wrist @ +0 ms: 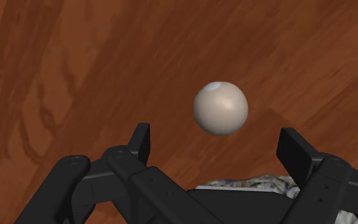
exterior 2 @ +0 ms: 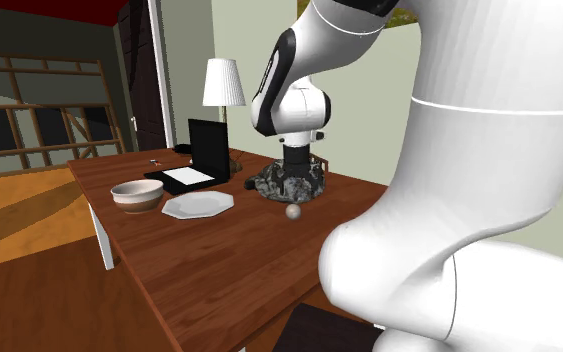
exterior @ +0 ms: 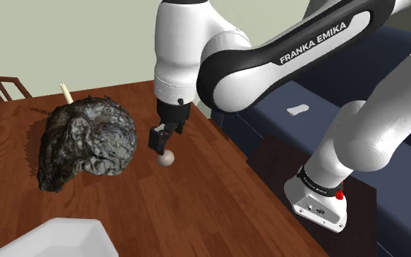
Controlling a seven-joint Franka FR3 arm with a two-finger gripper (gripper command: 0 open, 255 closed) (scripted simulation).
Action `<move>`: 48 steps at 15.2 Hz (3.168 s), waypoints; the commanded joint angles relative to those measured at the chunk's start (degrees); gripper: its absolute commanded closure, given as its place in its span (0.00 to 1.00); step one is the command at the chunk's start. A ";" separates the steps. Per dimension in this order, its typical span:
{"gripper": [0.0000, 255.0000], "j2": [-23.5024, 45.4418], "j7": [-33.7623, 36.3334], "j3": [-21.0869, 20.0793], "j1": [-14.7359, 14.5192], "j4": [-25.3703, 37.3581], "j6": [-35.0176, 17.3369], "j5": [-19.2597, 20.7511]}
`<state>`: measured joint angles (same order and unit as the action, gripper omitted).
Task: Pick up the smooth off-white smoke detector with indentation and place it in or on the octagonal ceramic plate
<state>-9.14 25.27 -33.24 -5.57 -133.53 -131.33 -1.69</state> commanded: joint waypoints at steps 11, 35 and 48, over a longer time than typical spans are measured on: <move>0.00 7.96 5.26 -1.57 0.55 -0.61 -7.22 6.18; 1.00 3.10 1.92 -1.01 0.29 2.40 -0.28 1.99; 1.00 7.64 10.10 -5.10 -1.91 13.16 7.15 5.64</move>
<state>-3.00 33.08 -37.35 -6.95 -121.66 -124.36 2.70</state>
